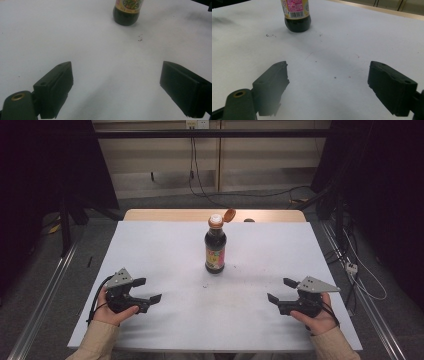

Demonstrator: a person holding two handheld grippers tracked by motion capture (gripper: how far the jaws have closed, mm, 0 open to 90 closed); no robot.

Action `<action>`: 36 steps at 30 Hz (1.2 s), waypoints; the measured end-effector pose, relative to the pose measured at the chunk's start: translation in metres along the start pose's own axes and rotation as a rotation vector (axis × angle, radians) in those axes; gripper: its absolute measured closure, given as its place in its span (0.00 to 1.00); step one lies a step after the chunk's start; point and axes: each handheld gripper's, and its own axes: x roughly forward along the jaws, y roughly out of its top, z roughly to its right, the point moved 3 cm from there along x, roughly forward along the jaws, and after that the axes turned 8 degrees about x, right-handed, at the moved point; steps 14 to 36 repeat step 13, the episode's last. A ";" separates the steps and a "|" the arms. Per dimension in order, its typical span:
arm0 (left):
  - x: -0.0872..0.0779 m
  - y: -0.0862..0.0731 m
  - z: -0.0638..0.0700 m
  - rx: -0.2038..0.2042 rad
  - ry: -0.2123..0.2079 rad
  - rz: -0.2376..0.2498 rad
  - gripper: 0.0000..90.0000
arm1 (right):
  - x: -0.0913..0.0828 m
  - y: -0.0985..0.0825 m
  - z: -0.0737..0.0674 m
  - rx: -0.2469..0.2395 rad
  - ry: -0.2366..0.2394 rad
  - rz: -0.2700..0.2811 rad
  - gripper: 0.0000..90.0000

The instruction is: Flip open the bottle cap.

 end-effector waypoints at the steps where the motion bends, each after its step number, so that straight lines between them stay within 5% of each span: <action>1: -0.001 0.000 0.000 0.002 -0.003 0.000 0.13 | -0.001 -0.001 0.000 0.001 -0.001 0.002 0.17; 36: -0.003 0.000 0.001 0.002 0.006 0.024 0.12 | -0.001 -0.004 0.001 -0.001 0.003 0.010 0.17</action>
